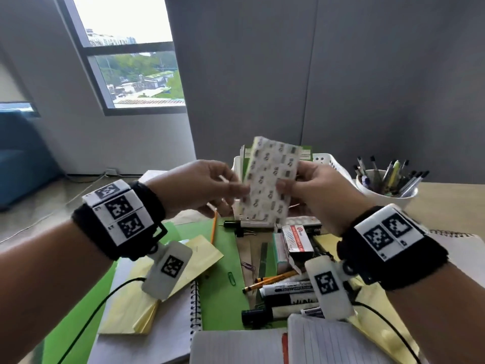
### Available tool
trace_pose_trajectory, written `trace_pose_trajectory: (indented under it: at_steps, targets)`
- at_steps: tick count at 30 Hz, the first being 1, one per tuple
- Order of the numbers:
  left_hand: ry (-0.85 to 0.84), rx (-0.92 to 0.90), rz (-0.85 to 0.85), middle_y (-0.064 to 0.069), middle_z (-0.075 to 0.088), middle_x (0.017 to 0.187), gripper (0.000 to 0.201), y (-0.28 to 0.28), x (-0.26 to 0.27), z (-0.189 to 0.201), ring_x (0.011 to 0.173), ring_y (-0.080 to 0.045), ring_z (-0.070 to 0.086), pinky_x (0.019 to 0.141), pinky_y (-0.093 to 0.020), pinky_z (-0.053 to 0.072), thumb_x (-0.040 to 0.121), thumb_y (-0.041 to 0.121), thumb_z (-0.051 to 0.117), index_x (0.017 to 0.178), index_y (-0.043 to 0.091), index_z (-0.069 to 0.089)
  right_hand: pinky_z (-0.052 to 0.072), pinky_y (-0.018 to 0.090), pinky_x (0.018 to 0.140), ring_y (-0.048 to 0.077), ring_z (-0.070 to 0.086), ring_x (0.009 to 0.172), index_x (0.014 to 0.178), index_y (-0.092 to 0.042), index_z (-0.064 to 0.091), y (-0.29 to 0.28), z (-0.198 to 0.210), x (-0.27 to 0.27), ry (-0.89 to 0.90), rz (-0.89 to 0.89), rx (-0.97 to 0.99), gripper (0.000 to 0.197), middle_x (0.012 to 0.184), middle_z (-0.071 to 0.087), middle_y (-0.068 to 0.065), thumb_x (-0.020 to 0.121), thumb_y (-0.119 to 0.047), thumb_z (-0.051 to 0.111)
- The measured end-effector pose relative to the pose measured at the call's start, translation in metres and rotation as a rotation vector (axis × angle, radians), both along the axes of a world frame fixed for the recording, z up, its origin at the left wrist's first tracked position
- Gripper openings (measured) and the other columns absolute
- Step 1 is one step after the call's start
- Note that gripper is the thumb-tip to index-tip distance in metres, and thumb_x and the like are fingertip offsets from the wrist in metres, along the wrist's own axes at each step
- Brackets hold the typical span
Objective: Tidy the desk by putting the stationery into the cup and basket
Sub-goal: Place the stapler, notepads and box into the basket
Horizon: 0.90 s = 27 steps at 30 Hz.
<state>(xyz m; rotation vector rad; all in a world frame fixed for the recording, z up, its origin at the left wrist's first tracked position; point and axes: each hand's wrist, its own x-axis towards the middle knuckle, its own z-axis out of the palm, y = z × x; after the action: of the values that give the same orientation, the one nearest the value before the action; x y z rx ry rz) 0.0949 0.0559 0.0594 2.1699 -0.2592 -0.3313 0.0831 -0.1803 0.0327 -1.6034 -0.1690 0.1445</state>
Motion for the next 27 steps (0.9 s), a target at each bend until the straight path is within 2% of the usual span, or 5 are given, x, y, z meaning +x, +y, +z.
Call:
trace_pose_trajectory:
  at_steps: [4, 9, 16, 21, 27]
  targets:
    - [0.018, 0.848, -0.140, 0.008, 0.065, 0.091, 0.093, 0.027, -0.001, -0.029, 0.072, -0.008, 0.065, 0.066, -0.029, 0.057, 0.046, 0.074, 0.084, 0.119, 0.024, 0.057, 0.062, 0.038, 0.067, 0.030, 0.076, 0.092, 0.107, -0.008, 0.067, -0.029, -0.021, 0.011, 0.062, -0.223, 0.102, 0.012, 0.102, 0.078, 0.013, 0.098, -0.002, 0.060]
    - [0.031, 1.044, -0.203, 0.008, 0.058, 0.133, 0.116, 0.044, -0.008, -0.062, 0.105, -0.012, 0.060, 0.088, -0.018, 0.047, 0.054, 0.065, 0.091, 0.149, 0.023, 0.039, 0.058, 0.032, 0.052, 0.029, 0.076, 0.085, 0.114, -0.007, 0.064, -0.043, -0.040, 0.017, 0.142, -0.247, 0.218, 0.018, 0.103, 0.077, 0.016, 0.097, -0.002, 0.060]
    - [0.065, 0.540, -0.051, -0.005, 0.077, 0.095, 0.014, 0.040, 0.002, -0.048, 0.073, -0.015, 0.072, 0.065, -0.023, 0.058, 0.098, 0.027, 0.067, 0.106, 0.015, 0.067, 0.060, 0.043, 0.071, 0.031, 0.074, 0.093, 0.112, -0.013, 0.068, -0.042, -0.055, 0.019, 0.133, -0.219, 0.338, 0.030, 0.110, 0.076, 0.014, 0.092, 0.007, 0.060]
    - [0.218, -0.174, 0.140, -0.016, 0.078, 0.103, 0.021, 0.009, 0.002, -0.032, 0.078, -0.025, 0.075, 0.067, -0.033, 0.061, 0.099, 0.009, 0.059, 0.116, 0.005, 0.071, 0.043, 0.026, 0.078, 0.009, 0.069, 0.085, 0.066, -0.023, 0.079, -0.039, -0.046, 0.017, -0.077, -0.205, 0.480, 0.023, 0.101, 0.074, -0.004, 0.064, -0.003, 0.070]
    - [0.293, -0.347, 0.169, -0.017, 0.077, 0.106, 0.021, -0.035, 0.006, -0.037, 0.094, -0.030, 0.075, 0.090, -0.048, 0.060, 0.099, 0.007, 0.059, 0.117, 0.002, 0.069, 0.056, 0.021, 0.076, 0.014, 0.074, 0.093, 0.086, -0.018, 0.083, -0.033, -0.052, 0.014, -0.333, -0.249, 0.391, 0.051, 0.096, 0.080, 0.002, 0.081, 0.025, 0.056]
